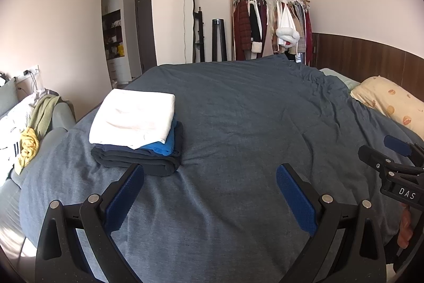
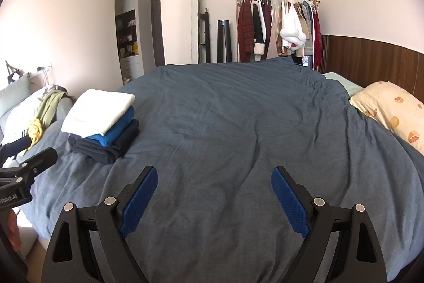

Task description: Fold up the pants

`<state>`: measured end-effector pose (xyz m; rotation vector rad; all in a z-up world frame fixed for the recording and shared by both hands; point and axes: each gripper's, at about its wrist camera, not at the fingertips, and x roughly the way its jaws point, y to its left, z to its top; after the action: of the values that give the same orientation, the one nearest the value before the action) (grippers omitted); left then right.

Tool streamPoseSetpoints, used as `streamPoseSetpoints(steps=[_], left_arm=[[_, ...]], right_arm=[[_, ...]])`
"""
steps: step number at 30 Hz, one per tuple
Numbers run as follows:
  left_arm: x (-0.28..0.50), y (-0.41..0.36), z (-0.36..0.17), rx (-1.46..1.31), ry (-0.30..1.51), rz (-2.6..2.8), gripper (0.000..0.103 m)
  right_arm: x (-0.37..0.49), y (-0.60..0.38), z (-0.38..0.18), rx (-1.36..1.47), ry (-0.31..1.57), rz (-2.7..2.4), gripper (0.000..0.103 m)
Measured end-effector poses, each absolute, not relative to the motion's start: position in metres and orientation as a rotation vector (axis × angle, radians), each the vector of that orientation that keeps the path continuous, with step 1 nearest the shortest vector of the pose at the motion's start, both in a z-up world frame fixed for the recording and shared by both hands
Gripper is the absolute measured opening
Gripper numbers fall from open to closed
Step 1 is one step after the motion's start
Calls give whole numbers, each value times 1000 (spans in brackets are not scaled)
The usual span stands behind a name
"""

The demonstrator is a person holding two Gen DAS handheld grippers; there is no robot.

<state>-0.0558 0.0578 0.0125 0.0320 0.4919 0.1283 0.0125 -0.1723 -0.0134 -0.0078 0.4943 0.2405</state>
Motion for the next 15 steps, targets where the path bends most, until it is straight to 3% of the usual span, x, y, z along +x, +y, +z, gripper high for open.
streamPoseSetpoints(steps=[15], left_arm=[[-58,53,13,34,497,154,103]], right_arm=[[13,-173,-14,-7,496,238,89]])
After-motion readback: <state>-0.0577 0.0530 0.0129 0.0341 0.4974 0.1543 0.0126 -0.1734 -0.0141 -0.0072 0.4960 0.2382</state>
